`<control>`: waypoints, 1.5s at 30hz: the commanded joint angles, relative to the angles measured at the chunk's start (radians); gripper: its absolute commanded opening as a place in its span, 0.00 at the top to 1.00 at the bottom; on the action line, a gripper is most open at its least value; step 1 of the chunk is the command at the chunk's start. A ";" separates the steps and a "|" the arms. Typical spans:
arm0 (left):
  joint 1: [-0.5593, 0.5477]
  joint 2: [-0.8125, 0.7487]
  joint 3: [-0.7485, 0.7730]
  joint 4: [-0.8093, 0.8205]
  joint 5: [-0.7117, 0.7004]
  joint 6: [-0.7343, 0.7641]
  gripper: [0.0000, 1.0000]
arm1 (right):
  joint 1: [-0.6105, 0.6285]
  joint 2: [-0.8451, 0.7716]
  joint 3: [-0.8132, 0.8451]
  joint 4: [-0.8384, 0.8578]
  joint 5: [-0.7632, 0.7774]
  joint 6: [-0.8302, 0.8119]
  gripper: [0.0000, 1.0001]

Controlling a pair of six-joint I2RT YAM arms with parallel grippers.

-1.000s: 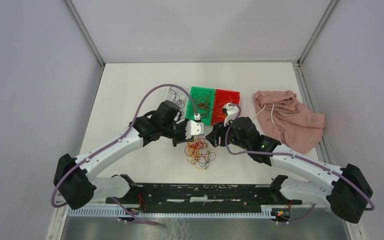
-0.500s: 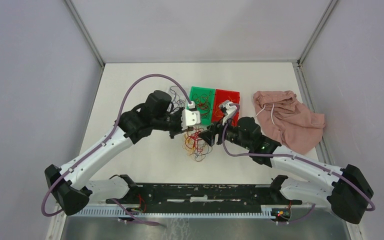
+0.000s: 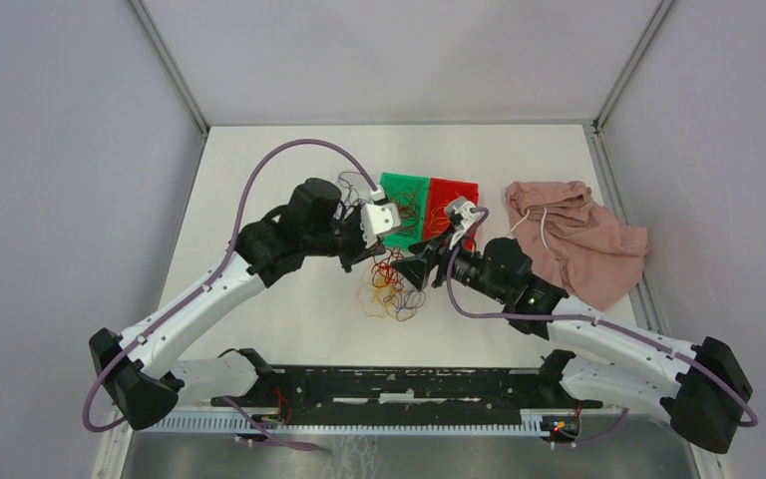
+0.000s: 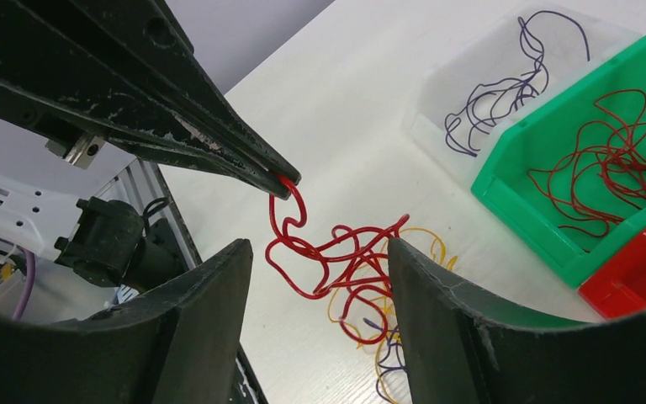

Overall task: Untangle the cables
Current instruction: Untie the cable.

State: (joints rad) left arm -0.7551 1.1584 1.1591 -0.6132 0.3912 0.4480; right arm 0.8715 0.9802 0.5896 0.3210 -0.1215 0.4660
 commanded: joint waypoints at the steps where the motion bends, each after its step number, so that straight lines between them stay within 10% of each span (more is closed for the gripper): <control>1: -0.007 -0.008 0.008 0.061 -0.031 -0.094 0.97 | 0.024 0.030 0.028 0.075 0.026 -0.002 0.33; 28: -0.007 -0.025 0.030 0.035 0.042 -0.095 0.97 | 0.041 0.177 0.106 0.084 0.205 0.015 0.39; 45: -0.007 0.039 0.345 -0.195 0.534 -0.137 0.97 | 0.060 0.287 0.141 0.090 0.389 -0.052 0.43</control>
State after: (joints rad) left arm -0.7517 1.2018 1.4033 -0.7712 0.6994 0.3565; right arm 0.9371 1.2407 0.7006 0.4103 0.2024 0.4290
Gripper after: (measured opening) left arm 0.055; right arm 0.574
